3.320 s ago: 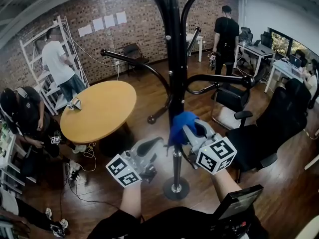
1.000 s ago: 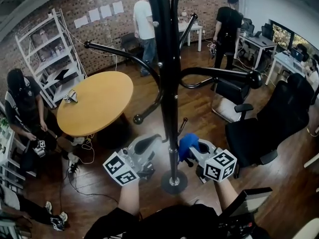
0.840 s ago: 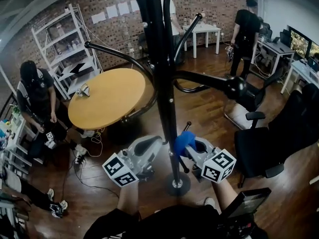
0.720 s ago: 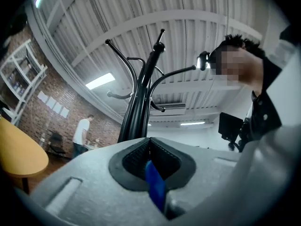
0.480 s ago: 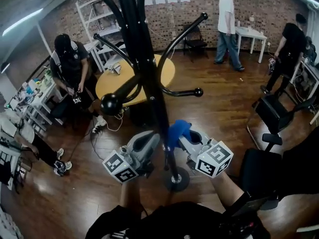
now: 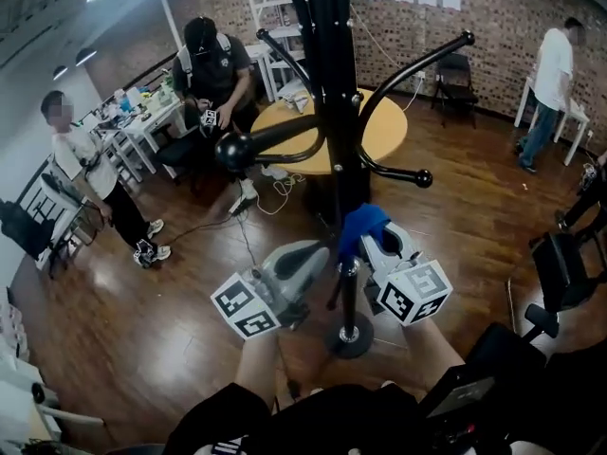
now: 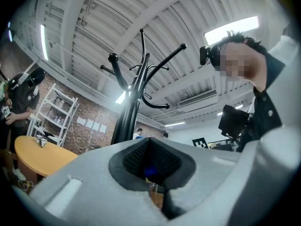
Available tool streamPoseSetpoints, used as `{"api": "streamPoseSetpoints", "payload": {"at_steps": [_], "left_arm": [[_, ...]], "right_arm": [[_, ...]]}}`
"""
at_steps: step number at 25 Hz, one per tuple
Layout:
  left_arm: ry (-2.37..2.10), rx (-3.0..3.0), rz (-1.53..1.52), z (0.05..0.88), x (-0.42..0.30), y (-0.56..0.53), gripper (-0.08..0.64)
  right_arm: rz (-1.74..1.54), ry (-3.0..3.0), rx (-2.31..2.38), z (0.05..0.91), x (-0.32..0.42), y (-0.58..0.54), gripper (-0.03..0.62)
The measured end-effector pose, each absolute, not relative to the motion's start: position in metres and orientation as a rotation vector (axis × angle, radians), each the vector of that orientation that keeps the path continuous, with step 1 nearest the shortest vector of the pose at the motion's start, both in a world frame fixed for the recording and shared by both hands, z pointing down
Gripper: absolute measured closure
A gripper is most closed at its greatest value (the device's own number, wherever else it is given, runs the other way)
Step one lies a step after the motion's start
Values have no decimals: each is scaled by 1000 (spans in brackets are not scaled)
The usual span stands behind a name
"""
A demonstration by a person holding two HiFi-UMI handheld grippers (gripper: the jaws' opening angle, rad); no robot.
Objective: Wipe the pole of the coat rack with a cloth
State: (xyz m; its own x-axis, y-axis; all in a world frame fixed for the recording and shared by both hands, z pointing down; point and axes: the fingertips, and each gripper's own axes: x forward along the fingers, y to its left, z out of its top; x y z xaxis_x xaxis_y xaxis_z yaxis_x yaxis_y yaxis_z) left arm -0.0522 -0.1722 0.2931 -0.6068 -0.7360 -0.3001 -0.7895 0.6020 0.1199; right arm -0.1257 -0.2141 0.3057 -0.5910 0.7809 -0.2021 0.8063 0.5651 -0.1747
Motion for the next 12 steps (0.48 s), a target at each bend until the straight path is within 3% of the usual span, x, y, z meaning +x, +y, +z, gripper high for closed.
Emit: {"api": "streamPoseSetpoints", "payload": {"at_steps": [12], "left_arm": [[2710, -923, 297, 278, -49, -197, 560]], "right_arm": [[-382, 2319, 1599, 190, -136, -212, 569]]}}
